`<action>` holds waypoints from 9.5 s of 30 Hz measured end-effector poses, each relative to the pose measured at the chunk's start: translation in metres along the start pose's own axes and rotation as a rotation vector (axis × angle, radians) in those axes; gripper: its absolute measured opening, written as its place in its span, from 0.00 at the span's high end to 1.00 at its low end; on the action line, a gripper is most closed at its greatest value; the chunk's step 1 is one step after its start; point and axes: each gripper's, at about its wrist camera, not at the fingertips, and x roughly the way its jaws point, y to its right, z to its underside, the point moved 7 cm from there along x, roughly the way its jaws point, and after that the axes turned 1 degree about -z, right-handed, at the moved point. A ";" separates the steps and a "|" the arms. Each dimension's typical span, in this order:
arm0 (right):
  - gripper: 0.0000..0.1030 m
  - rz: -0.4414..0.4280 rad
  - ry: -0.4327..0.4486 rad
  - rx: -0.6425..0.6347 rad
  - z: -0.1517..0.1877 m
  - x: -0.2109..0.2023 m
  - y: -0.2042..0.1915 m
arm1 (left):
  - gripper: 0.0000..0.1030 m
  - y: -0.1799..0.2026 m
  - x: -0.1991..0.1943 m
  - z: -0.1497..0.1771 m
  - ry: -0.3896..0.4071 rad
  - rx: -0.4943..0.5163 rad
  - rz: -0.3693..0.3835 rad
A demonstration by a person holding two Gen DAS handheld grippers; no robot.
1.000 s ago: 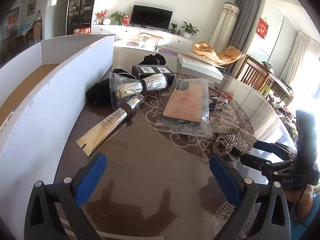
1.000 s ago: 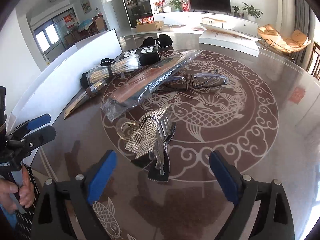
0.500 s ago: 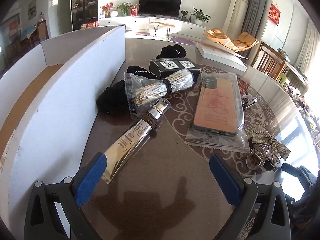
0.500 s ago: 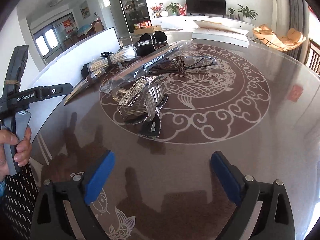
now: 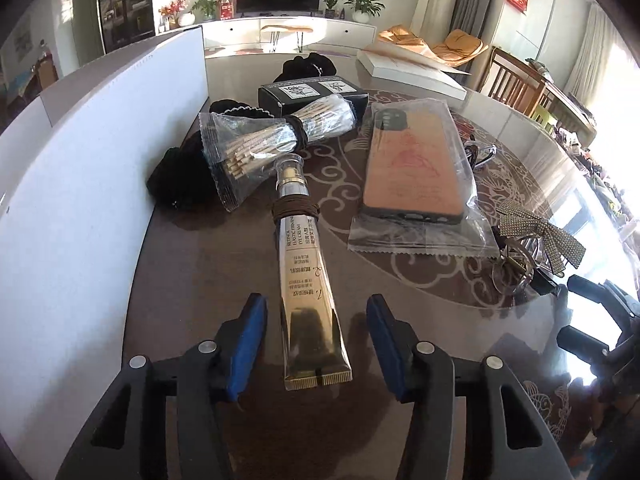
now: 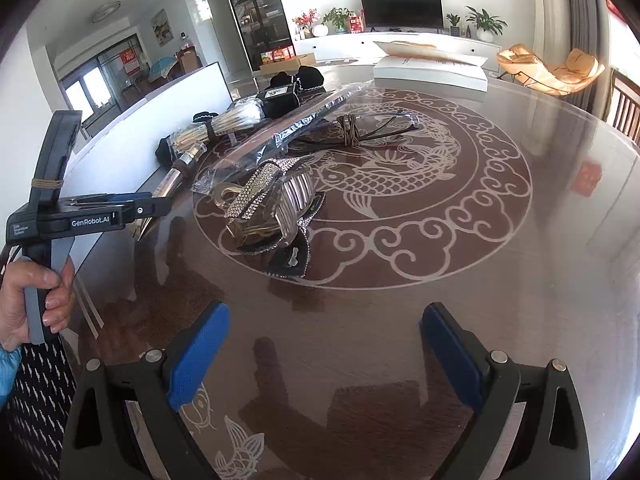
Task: Organize objects
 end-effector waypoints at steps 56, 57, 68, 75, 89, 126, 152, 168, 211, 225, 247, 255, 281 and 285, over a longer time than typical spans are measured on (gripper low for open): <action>0.16 -0.294 -0.068 -0.305 -0.158 0.071 -0.362 | 0.08 -0.226 -0.129 0.041 0.001 -0.575 -0.262; 0.16 -0.285 -0.049 -0.307 -0.157 0.065 -0.357 | 0.08 -0.225 -0.131 0.041 0.016 -0.579 -0.263; 0.00 0.042 0.188 -0.320 -0.085 -0.001 -0.172 | 0.08 -0.146 -0.177 0.024 0.319 -0.486 -0.190; 0.00 0.296 -0.019 -0.151 -0.018 0.008 -0.009 | 0.08 -0.019 -0.169 0.001 0.347 -0.237 0.004; 0.00 0.252 -0.046 0.035 0.003 0.007 0.026 | 0.08 0.033 -0.056 0.032 0.119 -0.165 -0.021; 0.00 0.254 -0.045 0.037 0.004 0.007 0.025 | 0.08 0.011 -0.034 0.049 0.026 -0.289 -0.023; 0.58 -0.139 -0.121 0.188 -0.115 0.106 -0.069 | 0.08 -0.016 -0.070 0.039 0.198 -0.379 -0.065; 0.12 -0.310 -0.082 0.094 -0.026 0.020 -0.074 | 0.08 0.001 -0.075 0.031 0.229 -0.357 0.097; 0.00 0.193 -0.055 -0.033 0.004 0.011 0.000 | 0.00 0.049 -0.003 0.031 -0.015 -0.033 -0.148; 0.00 0.217 -0.143 -0.306 -0.050 0.026 0.018 | 0.00 0.036 -0.006 0.033 -0.003 -0.060 -0.165; 0.72 -0.011 -0.443 -0.562 -0.128 0.104 -0.019 | 0.00 0.036 -0.005 0.033 0.005 -0.060 -0.165; 0.73 0.044 -0.378 -0.228 -0.085 0.053 0.012 | 0.00 0.036 -0.006 0.033 0.000 -0.060 -0.163; 0.80 -0.025 -0.239 -0.101 -0.044 0.006 -0.004 | 0.27 0.056 -0.005 0.008 -0.042 0.091 0.010; 0.80 -0.062 -0.183 -0.072 -0.055 -0.019 -0.013 | 0.27 0.052 -0.043 0.010 0.048 0.030 0.040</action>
